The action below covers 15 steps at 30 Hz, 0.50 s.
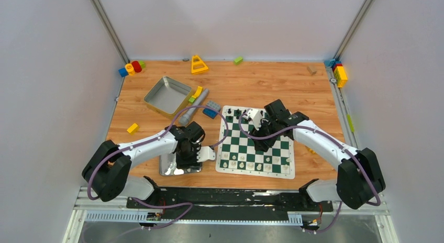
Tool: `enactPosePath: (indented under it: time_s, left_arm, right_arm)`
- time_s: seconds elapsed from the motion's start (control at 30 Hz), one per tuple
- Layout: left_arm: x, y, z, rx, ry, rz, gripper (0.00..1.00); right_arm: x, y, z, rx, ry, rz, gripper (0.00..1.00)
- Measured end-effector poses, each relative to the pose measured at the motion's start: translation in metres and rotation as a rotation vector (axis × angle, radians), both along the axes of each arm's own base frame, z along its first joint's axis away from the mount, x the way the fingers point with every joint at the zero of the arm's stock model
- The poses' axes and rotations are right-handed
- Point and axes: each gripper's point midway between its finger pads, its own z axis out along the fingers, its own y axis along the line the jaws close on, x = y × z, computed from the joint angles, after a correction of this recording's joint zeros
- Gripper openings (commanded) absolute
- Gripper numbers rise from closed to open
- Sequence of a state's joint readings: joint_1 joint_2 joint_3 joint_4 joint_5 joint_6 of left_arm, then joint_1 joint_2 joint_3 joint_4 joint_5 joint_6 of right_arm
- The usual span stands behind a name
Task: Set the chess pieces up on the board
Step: Pick up the chess piece from the storage box.
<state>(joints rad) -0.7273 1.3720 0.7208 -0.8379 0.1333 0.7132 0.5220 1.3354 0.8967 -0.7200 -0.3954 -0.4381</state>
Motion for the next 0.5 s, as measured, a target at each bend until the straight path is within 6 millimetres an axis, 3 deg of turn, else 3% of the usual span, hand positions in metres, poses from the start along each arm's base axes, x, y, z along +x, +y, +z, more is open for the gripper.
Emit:
enactPosePath:
  time_s: [0.5]
  left_arm:
    - [0.0011,-0.0061,-0.0017,-0.016,-0.004,-0.008,0.29]
  right_arm:
    - [-0.0003,-0.0003,-0.0036,-0.007,0.012,0.000,0.50]
